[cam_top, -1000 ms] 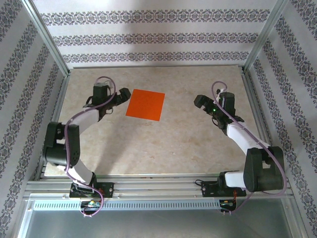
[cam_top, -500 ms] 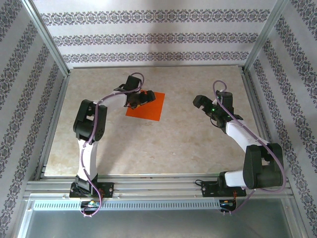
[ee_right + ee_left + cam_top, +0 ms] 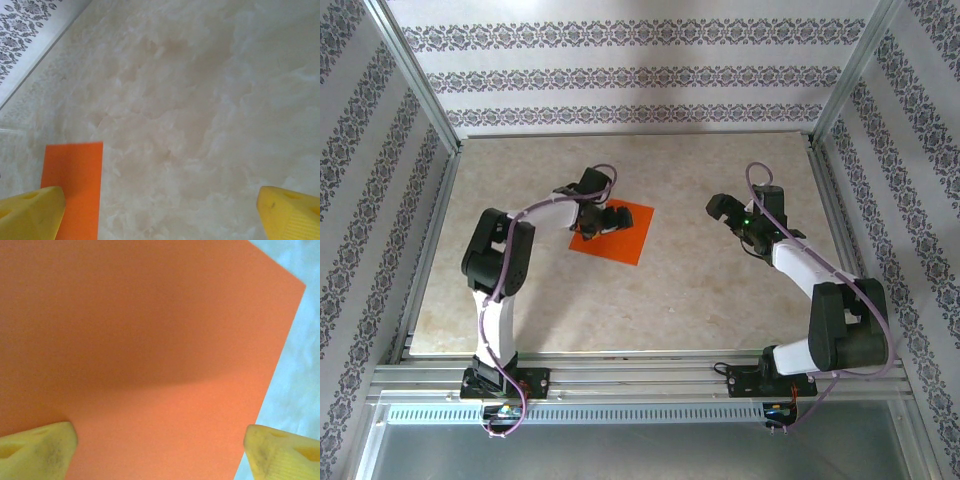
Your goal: Fold a paper plane with a square sheet of paper (pick it up from the middle)
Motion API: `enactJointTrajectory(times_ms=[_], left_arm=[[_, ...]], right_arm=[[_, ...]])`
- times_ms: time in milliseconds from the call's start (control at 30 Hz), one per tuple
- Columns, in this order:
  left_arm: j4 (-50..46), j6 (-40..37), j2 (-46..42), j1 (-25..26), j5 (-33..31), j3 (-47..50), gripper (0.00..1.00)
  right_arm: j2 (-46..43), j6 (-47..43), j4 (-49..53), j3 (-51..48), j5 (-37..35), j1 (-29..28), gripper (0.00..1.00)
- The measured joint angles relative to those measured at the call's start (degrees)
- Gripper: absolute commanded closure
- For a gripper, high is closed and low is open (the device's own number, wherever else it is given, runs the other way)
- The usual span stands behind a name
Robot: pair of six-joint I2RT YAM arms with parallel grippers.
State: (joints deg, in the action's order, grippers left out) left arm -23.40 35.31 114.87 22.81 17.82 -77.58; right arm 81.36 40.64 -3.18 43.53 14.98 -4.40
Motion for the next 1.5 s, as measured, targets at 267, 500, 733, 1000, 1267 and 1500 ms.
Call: enactJointTrajectory(times_ms=[267, 500, 733, 1000, 1267, 1500], left_arm=[[2.2, 11.6, -14.4, 6.4, 2.0, 19.1, 0.09], [3.9, 22.4, -20.6, 6.4, 4.5, 24.1, 0.08], [-11.4, 8.2, -19.5, 7.4, -3.7, 9.4, 0.04], [-23.4, -3.7, -7.3, 13.3, -12.2, -0.7, 0.06], [-27.6, -6.8, -3.3, 13.9, -13.9, -1.9, 0.16], [-27.9, -7.8, 0.1, 13.9, -13.6, -5.3, 0.2]], right_arm=[[1.0, 0.3, 0.0, 0.4, 0.1, -1.3, 0.02], [0.9, 1.0, 1.8, 0.4, 0.2, -4.5, 0.02], [-2.6, 1.9, 4.8, -1.6, -0.2, -8.3, 0.02], [-5.0, 3.1, 7.4, -2.8, -2.4, -9.2, 0.02], [-5.5, 3.2, 7.8, -2.8, -3.6, -9.2, 0.02], [-5.5, 3.2, 8.2, -2.8, -3.6, -9.2, 0.02]])
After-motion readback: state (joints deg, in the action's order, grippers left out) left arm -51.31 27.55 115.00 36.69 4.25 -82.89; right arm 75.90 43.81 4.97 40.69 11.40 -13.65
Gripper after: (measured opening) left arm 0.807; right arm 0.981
